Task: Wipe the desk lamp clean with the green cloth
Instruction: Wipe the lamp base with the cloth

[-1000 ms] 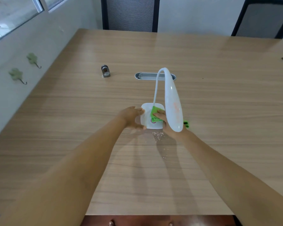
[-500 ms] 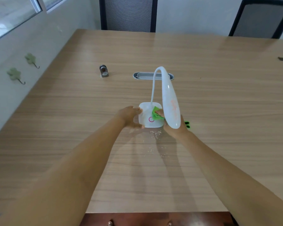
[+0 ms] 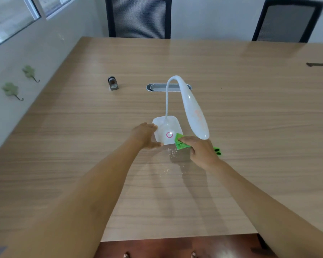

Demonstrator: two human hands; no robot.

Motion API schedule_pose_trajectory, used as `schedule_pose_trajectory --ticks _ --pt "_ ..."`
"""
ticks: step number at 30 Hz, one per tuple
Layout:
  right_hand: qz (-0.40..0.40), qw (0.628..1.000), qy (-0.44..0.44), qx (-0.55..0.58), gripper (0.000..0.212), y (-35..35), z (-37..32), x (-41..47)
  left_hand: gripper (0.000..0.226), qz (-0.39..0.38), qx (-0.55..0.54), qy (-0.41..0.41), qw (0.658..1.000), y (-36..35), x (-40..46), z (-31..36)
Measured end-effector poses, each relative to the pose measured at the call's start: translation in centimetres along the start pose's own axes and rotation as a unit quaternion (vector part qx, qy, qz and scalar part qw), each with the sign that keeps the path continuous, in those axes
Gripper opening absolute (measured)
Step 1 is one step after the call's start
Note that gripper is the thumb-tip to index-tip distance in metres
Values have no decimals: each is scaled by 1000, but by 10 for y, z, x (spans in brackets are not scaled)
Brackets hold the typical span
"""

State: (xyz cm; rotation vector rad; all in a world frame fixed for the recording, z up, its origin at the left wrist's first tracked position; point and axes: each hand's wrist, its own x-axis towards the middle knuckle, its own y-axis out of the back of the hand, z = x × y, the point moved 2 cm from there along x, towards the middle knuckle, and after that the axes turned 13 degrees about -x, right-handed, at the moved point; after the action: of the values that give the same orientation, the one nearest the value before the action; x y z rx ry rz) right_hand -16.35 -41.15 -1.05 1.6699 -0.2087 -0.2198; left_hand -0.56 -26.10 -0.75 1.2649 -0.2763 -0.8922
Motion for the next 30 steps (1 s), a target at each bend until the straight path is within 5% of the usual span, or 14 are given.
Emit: schedule_pose_trajectory --ticks 19,25,30 --pt "-55 996 -71 10 65 10 8 48 73 62 27 -88 994 -26 -37 0" --pt "60 998 3 -3 61 25 -7 32 76 135 -101 -82 982 -5 -33 -24" --pt "53 997 50 9 58 10 -25 31 101 18 -85 -57 995 5 -1 -29"
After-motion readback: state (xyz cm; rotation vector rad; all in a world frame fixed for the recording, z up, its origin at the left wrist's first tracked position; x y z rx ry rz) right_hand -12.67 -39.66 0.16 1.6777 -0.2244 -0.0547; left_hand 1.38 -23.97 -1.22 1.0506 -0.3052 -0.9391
